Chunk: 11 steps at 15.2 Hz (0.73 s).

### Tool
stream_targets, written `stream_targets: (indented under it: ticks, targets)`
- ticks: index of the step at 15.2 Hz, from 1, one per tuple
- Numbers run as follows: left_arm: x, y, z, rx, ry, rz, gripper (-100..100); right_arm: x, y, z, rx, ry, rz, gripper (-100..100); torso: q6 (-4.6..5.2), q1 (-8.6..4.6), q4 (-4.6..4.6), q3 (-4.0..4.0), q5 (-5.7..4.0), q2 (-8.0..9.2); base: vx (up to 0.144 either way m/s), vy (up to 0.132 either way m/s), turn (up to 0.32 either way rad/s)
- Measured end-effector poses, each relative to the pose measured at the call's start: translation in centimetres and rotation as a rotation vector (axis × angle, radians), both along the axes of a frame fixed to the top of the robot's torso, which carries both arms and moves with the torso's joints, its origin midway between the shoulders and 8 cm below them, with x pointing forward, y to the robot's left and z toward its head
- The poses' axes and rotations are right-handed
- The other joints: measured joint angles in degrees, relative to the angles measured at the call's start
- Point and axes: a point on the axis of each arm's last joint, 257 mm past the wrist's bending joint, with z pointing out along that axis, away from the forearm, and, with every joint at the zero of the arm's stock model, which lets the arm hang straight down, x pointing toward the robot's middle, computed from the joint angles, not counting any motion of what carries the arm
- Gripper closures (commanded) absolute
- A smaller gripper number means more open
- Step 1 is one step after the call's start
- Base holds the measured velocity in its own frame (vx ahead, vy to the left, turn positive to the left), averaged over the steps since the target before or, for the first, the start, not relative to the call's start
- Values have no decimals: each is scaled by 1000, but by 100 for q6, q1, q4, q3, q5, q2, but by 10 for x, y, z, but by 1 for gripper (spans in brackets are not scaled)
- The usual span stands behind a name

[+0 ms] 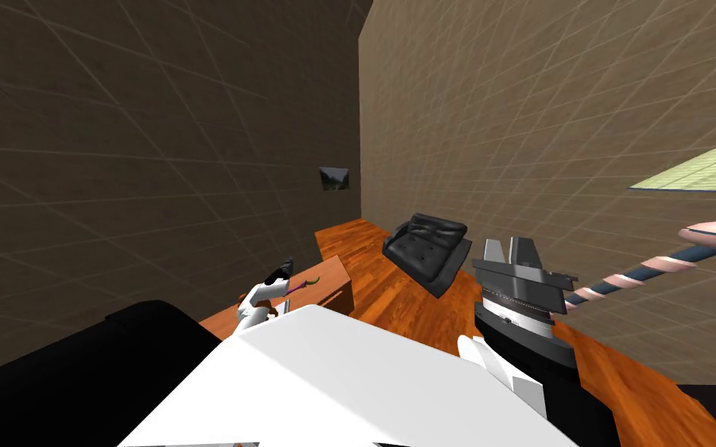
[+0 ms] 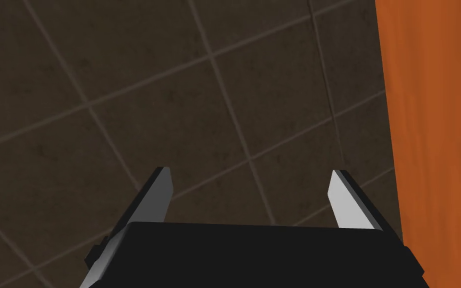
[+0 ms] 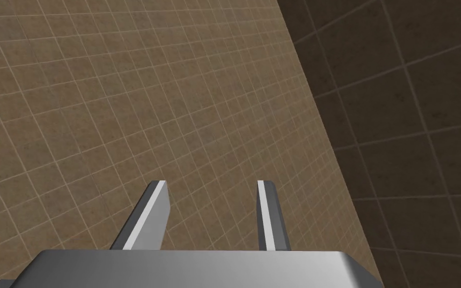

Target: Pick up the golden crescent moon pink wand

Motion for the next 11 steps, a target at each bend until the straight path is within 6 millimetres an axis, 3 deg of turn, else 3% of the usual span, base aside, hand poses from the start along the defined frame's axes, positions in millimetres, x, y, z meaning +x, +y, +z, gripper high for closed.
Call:
stream_targets:
  ticks: [2,9,11]
  targets:
    - [-14,13,-16,-41,29,49,-100,0,0,0,0,0,0,0,4,2,0,1,1,2,-16,26,-221]
    - [-69,34,-62,-186,128,204,-100,0,0,0,0,0,0,0,8,6,1,2,2,4,-21,32,-281]
    - [-82,35,-75,-229,155,243,-100,0,0,0,0,0,0,0,-2,9,1,3,2,4,-20,41,-136]
